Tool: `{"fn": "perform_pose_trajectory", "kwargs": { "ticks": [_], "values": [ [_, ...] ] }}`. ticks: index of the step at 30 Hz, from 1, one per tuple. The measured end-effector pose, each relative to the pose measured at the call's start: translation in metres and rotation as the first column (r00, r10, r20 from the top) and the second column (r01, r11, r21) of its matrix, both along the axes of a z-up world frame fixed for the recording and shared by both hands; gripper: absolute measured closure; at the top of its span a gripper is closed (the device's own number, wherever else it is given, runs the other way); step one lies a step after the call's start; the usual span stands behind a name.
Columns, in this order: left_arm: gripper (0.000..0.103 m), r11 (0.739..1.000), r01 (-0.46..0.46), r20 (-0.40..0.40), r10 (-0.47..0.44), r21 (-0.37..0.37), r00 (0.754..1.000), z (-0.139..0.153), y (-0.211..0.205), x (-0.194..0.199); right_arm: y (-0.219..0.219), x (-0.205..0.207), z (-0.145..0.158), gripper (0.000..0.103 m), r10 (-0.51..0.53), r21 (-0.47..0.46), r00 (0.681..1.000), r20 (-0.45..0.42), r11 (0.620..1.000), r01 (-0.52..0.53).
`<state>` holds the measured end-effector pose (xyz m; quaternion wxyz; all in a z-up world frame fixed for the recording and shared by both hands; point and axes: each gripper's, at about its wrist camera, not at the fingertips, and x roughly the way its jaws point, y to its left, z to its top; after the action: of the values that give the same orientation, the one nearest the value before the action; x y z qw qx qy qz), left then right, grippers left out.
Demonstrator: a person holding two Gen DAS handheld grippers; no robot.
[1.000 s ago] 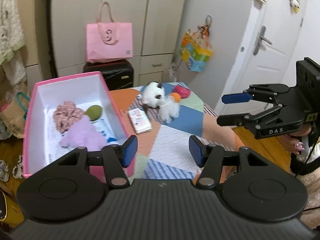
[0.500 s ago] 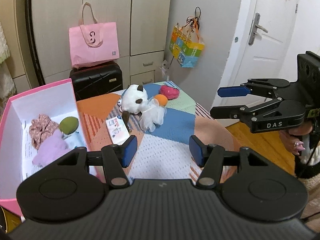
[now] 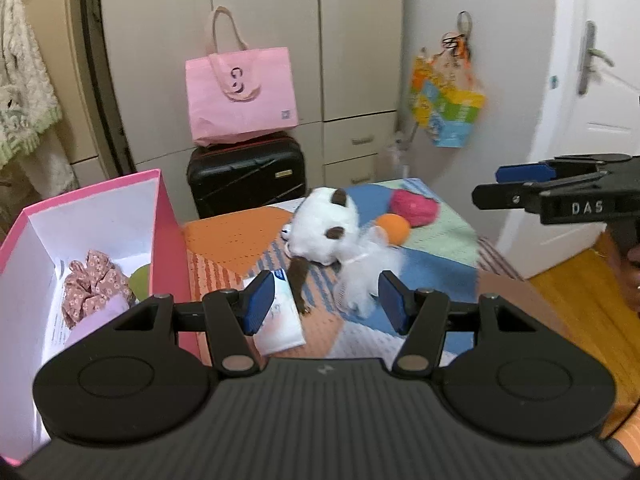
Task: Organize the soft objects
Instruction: 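Grasp the white tissue pack with the left tool while the right tool grasps the pink strawberry plush, then carry the tissue pack and strawberry plush over the pink shoebox with both tools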
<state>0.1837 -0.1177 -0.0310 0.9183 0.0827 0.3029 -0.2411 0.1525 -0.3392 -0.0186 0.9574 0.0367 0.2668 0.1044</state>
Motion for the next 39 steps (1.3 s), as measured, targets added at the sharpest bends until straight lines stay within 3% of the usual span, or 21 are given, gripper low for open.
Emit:
{"fn": "perform_pose_trajectory", "kwargs": {
  "ticks": [6,12,15,23,26,33,35,39],
  "values": [
    [0.047,0.996,-0.091,0.014,0.09,0.02,0.996,-0.019,-0.009,0.024,-0.021,0.039,-0.029,0.037,-0.062,0.061,0.996,-0.06,0.996,0.066],
    [0.048,0.986,-0.162,0.009,0.162,0.045,0.987,-0.04,-0.017,0.043,-0.028,0.067,-0.054,0.037,-0.108,0.064,0.993,-0.05,0.992,0.112],
    [0.048,0.974,-0.209,0.035,0.207,0.085,0.978,-0.051,-0.021,0.05,-0.029,0.08,-0.061,0.037,-0.106,0.051,0.994,-0.038,0.993,0.108],
    [0.05,0.957,-0.28,-0.021,0.283,0.08,0.959,-0.075,-0.017,0.066,-0.027,0.107,-0.08,0.038,-0.116,0.002,0.991,-0.073,0.993,0.116],
    [0.049,0.953,-0.295,-0.069,0.299,0.069,0.952,-0.083,-0.012,0.07,-0.029,0.113,-0.087,0.038,-0.126,-0.009,0.988,-0.09,0.992,0.126],
    [0.049,0.952,-0.299,-0.074,0.303,0.07,0.95,-0.084,-0.012,0.069,-0.034,0.12,-0.102,0.038,-0.126,0.027,0.982,-0.141,0.991,0.131],
    [0.049,0.952,-0.299,-0.082,0.304,0.072,0.949,-0.085,-0.011,0.069,-0.034,0.12,-0.103,0.046,-0.128,0.025,0.982,-0.138,0.991,0.132],
    [0.049,0.952,-0.299,-0.093,0.305,0.073,0.948,-0.084,-0.012,0.073,-0.032,0.116,-0.101,0.048,-0.138,-0.005,0.984,-0.116,0.99,0.139]
  ]
}}
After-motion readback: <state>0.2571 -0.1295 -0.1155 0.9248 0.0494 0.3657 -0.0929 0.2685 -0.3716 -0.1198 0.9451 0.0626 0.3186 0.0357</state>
